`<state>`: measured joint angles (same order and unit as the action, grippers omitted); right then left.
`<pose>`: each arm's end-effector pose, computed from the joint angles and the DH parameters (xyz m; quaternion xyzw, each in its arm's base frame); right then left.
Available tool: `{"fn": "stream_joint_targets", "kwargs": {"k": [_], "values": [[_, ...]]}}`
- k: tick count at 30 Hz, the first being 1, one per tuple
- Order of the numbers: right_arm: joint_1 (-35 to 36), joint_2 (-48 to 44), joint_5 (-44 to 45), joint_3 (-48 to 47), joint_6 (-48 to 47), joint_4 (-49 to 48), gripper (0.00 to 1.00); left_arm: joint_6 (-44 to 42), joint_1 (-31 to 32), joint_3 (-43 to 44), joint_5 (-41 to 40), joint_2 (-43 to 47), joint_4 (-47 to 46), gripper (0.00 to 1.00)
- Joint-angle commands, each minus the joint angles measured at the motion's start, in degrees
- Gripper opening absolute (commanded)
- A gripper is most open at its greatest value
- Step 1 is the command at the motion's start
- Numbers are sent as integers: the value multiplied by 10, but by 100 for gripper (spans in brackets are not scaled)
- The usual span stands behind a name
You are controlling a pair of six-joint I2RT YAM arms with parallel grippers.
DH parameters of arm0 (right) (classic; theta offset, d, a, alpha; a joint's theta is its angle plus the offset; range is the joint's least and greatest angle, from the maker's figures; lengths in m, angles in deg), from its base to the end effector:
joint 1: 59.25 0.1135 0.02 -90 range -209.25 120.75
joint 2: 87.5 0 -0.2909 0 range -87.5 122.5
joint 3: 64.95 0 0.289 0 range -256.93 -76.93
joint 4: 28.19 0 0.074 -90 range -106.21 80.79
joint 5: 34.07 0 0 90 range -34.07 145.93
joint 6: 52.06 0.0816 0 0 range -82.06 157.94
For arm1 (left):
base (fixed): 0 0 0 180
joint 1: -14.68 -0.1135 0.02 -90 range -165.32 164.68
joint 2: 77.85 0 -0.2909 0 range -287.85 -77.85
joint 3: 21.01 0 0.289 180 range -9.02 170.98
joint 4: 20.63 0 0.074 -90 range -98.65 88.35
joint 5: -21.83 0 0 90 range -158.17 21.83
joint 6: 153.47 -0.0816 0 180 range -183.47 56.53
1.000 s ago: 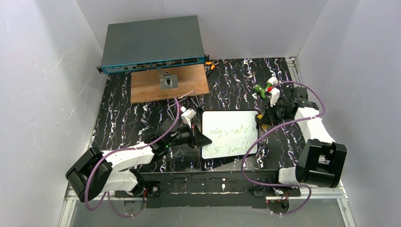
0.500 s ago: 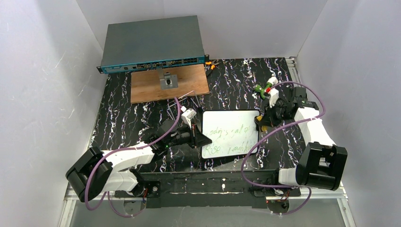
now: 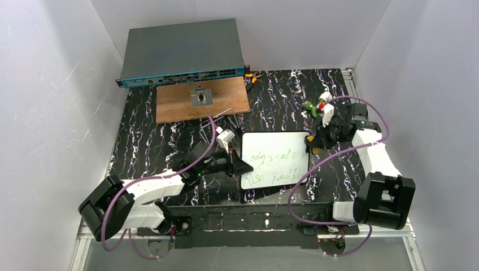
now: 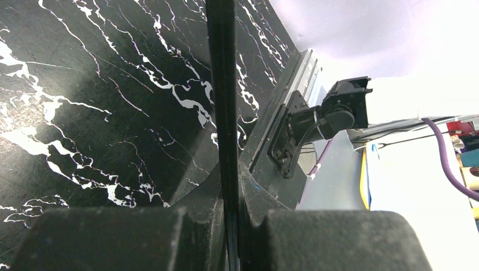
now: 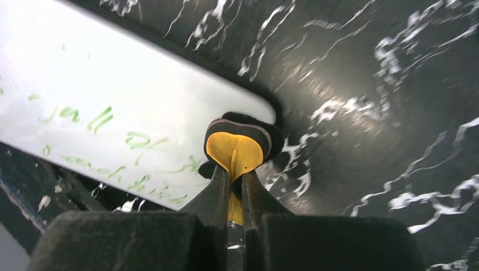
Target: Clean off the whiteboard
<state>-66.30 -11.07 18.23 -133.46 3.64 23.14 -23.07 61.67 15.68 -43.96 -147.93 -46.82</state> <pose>0.3126 0.0116 0.2374 -0.2982 0.8666 0.2029 0.3447 0.1866 -0.2491 0.2093 0.1806 0.7242 -0.5604 0.3588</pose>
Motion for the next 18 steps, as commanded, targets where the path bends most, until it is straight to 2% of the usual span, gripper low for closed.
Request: {"fn": "stream_joint_targets", "kwargs": {"k": [1, 4, 7, 9, 12, 18], "values": [[4, -46, -14, 59, -37, 25, 1, -25, 1, 5, 4, 11, -36, 0], [7, -47, -31, 81, -47, 37, 1, -22, 1, 5, 6, 7, -43, 0], [33, -21, -66, 64, -107, 110, 1, -21, 0, 6, 8, 7, -44, 0], [54, -19, -77, 61, -113, 123, 1, -22, 1, 6, 6, 9, -42, 0], [70, -34, -67, 54, -66, 85, 1, -23, 1, 5, 5, 13, -37, 0], [67, -40, 20, 10, 53, -15, 1, -24, 1, 6, 4, 18, -32, 0]]}}
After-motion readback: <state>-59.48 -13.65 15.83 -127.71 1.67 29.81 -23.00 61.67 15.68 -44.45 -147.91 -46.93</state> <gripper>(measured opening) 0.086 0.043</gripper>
